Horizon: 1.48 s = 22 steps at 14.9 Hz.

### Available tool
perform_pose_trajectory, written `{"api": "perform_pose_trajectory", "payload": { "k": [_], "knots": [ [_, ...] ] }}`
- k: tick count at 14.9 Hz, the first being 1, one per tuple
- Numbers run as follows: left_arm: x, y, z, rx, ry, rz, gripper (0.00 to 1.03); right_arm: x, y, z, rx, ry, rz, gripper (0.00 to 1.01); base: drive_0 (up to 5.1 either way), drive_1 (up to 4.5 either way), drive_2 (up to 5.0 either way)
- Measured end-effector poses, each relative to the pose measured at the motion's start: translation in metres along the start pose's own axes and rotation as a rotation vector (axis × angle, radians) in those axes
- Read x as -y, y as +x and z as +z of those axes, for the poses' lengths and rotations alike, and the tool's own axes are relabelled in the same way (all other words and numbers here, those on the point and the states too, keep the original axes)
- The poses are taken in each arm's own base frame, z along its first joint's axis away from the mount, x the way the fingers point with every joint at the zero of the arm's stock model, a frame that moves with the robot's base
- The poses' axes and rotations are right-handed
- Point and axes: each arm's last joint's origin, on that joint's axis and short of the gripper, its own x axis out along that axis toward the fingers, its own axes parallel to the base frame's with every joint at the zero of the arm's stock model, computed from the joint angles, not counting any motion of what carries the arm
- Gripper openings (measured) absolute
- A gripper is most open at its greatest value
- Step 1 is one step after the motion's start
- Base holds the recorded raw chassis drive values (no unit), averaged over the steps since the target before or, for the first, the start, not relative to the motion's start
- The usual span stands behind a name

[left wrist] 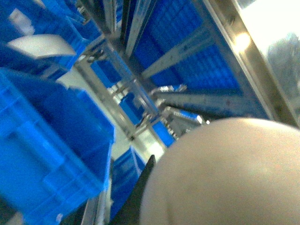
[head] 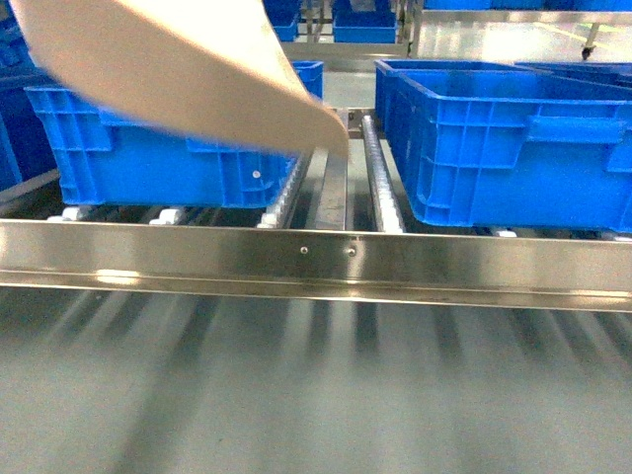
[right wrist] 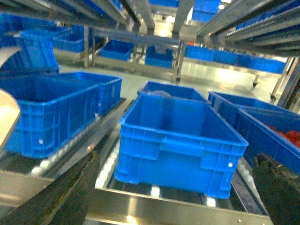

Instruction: Place part in tray to right shelf

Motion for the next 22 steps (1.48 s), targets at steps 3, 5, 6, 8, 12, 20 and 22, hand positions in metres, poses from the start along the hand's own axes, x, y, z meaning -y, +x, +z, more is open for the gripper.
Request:
{"api": "perform_pose_trajectory", "payload": {
  "k": [3,5,6,8,12,20,22],
  "knots": [
    [-0.035,-0.038,-0.009,-0.149,0.166,0.121,0.12,0.007,-0.008,-0.009,-0.110,0.045,0.005,0.80,0.0,0.00,0.0],
    [-0.043,-0.038,-0.006,-0.222,0.280,0.143,0.12,0.012,-0.012,-0.014,-0.110,0.073,-0.007,0.73,0.0,0.00,0.0],
    [-0.047,-0.040,-0.004,-0.260,0.338,0.151,0.12,0.013,-0.013,-0.016,-0.111,0.080,-0.010,0.71,0.0,0.00,0.0],
    [-0.052,-0.045,-0.002,-0.303,0.450,0.148,0.12,0.015,-0.016,-0.021,-0.115,0.093,-0.018,0.65,0.0,0.00,0.0],
    [-0.057,-0.065,0.005,-0.381,0.698,0.037,0.12,0.021,-0.024,-0.037,-0.133,0.111,-0.017,0.47,0.0,0.00,0.0],
    [-0.090,-0.111,0.026,-0.400,0.959,-0.028,0.12,0.042,-0.052,-0.073,-0.125,0.129,-0.005,0.02,0.0,0.00,0.0],
    [-0.096,-0.120,0.029,-0.395,0.965,-0.007,0.12,0.044,-0.057,-0.079,-0.128,0.131,-0.017,0.02,0.0,0.00,0.0]
  ]
}}
